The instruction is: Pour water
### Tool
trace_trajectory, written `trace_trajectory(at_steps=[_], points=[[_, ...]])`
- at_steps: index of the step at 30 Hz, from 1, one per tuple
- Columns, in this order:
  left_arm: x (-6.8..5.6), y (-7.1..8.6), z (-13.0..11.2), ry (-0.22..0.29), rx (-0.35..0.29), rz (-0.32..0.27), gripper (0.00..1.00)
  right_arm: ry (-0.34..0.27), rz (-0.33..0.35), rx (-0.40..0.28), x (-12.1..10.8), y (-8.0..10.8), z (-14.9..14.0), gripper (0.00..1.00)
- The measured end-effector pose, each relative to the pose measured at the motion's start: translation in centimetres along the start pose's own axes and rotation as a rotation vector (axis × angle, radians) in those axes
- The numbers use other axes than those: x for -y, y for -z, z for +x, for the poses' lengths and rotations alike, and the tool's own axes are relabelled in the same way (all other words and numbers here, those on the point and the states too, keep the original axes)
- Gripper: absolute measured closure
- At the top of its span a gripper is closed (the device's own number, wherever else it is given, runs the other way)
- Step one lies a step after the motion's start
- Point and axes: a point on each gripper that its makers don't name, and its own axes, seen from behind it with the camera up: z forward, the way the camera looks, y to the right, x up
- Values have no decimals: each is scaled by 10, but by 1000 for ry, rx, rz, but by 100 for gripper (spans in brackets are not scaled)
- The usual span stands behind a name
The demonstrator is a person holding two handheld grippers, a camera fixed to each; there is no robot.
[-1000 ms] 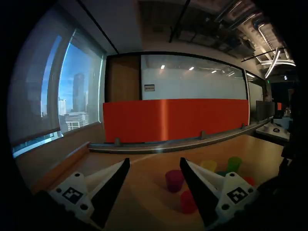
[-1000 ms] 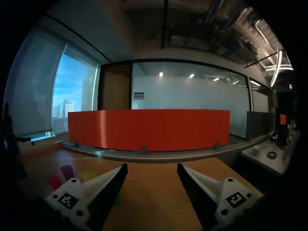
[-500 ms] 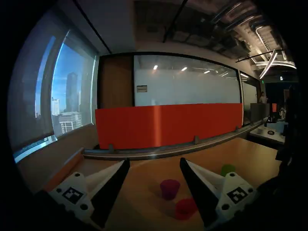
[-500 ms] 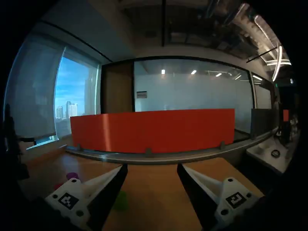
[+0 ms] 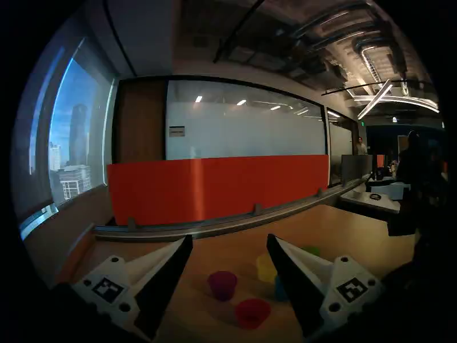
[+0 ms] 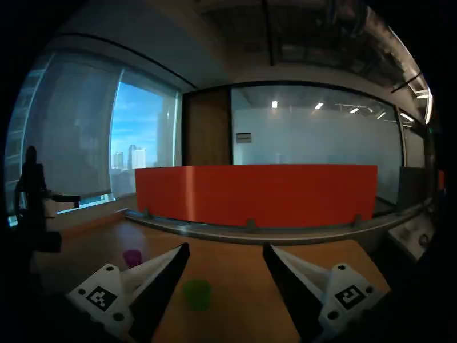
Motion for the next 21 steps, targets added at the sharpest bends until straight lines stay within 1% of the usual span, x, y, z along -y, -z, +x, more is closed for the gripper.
trace_trajectory(at_steps=[6,9,15,21], points=[[-16,-6,-1,-16,17,-93,3,15,100,7,19,2,5,1],[-24,-8,-4,-30,26,-131,3,12,135,14,25,3,6,1],[-37,-12,-9,-48,48,-187,4,12,165,28,30,0,6,0],[-44,-17,-10,-63,72,-228,3,12,203,43,37,-3,7,1]])
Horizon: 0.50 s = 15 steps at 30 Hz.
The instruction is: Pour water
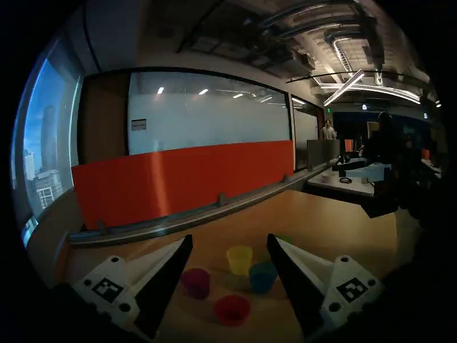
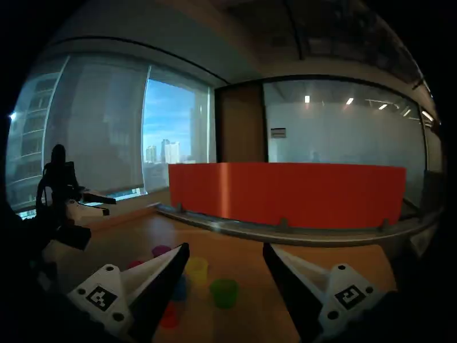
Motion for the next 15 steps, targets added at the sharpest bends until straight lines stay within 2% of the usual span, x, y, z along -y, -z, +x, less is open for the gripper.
trace_trajectory(at_steps=[9,15], points=[[-11,-10,-10,-20,54,-66,3,3,60,75,7,-7,-16,0],[-16,-19,-25,-26,102,-104,3,31,80,138,9,-10,-29,1]])
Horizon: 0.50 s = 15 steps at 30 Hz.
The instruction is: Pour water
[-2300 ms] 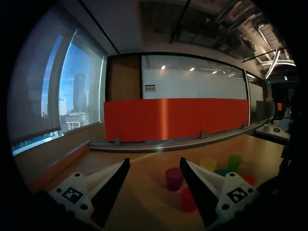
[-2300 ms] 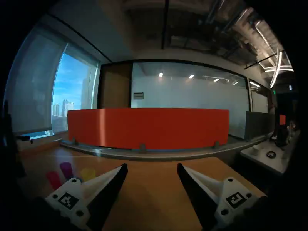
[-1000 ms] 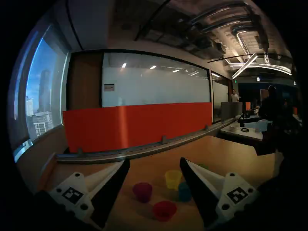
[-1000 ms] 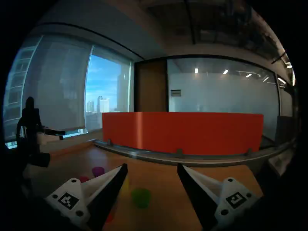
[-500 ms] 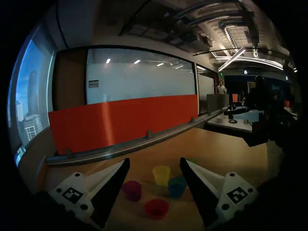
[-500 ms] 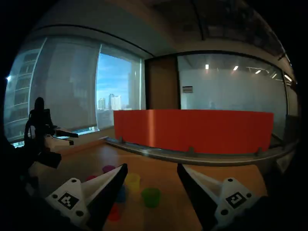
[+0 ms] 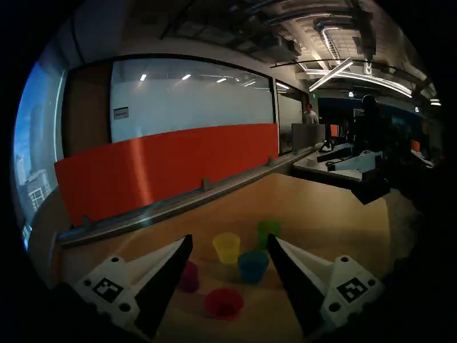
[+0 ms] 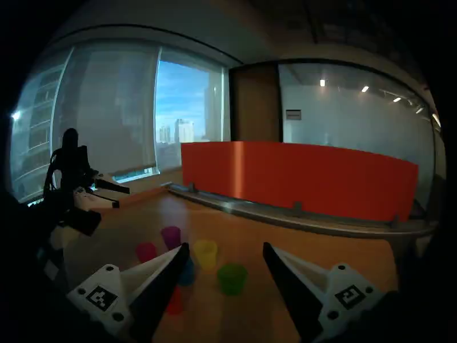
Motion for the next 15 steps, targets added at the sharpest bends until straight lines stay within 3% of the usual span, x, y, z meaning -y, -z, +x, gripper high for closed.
trace_trajectory(at_steps=[8,15], points=[[-5,-14,-17,-15,63,-44,3,36,14,37,2,-3,-11,1],[-13,-27,-28,-39,104,-84,3,31,18,52,1,-9,-20,0]])
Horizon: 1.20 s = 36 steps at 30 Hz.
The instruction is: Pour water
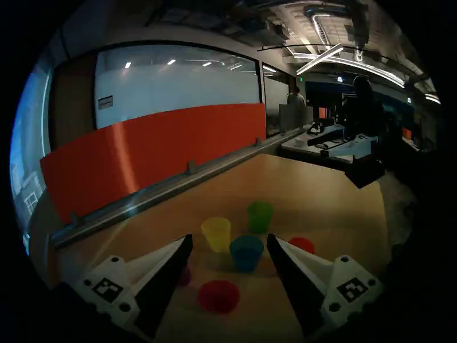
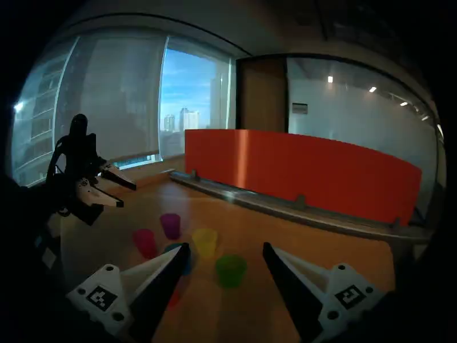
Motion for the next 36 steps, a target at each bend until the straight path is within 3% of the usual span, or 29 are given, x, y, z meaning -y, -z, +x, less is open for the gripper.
trace_trajectory(at_steps=[12,36], points=[[-10,-24,-27,-36,88,-58,3,-11,7,47,-4,-14,-22,0],[-28,-71,-74,-38,254,-127,3,-31,23,63,-10,-32,-43,0]])
